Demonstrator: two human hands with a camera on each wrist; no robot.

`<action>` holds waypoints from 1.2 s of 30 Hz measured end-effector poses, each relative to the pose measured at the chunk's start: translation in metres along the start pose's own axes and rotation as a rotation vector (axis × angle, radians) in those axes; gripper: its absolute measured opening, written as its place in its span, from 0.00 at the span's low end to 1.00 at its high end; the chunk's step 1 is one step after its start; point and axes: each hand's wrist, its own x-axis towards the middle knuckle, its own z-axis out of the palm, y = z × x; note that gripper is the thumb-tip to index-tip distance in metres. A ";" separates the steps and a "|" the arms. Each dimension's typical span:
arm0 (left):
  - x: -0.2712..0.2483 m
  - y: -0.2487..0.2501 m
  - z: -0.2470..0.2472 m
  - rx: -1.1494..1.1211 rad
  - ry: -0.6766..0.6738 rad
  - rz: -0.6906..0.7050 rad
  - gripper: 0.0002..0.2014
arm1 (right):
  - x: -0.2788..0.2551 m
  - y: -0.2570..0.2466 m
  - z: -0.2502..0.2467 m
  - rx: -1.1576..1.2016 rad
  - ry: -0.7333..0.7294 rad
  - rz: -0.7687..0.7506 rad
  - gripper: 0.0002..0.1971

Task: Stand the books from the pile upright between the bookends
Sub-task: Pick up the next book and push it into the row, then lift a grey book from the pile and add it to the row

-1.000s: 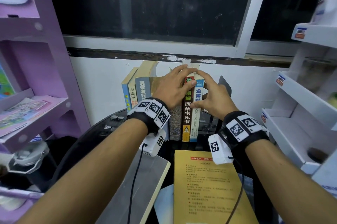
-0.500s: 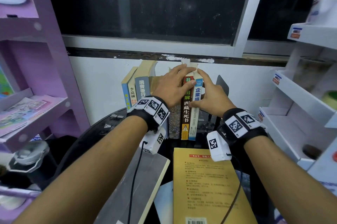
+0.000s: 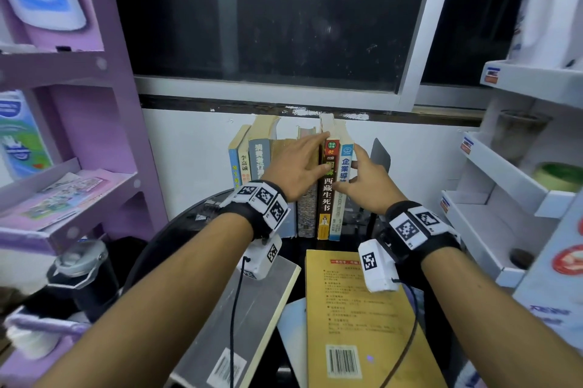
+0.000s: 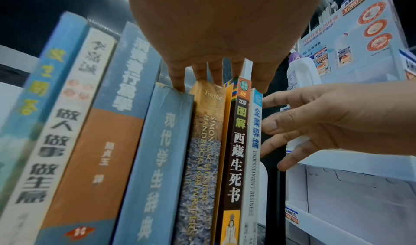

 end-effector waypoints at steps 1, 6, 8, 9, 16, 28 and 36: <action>-0.005 0.003 -0.002 -0.009 -0.005 -0.006 0.30 | -0.005 -0.002 0.000 -0.009 -0.007 0.012 0.37; -0.030 0.003 -0.014 0.003 -0.055 0.021 0.26 | -0.030 -0.011 -0.001 -0.053 0.001 0.056 0.32; -0.044 0.002 -0.020 -0.003 -0.068 0.011 0.24 | -0.039 -0.013 0.002 -0.111 -0.007 0.082 0.31; -0.052 0.001 -0.022 -0.006 -0.075 -0.001 0.24 | -0.044 -0.015 0.005 -0.131 -0.027 0.098 0.32; -0.098 -0.016 -0.041 -0.059 -0.216 -0.198 0.24 | -0.063 -0.035 0.032 -0.272 -0.252 0.114 0.30; -0.163 -0.064 -0.052 0.050 -0.507 -0.553 0.26 | -0.071 -0.053 0.095 -0.429 -0.539 0.118 0.29; -0.165 -0.072 -0.050 0.017 -0.576 -0.674 0.30 | -0.068 -0.055 0.113 -0.480 -0.647 0.190 0.37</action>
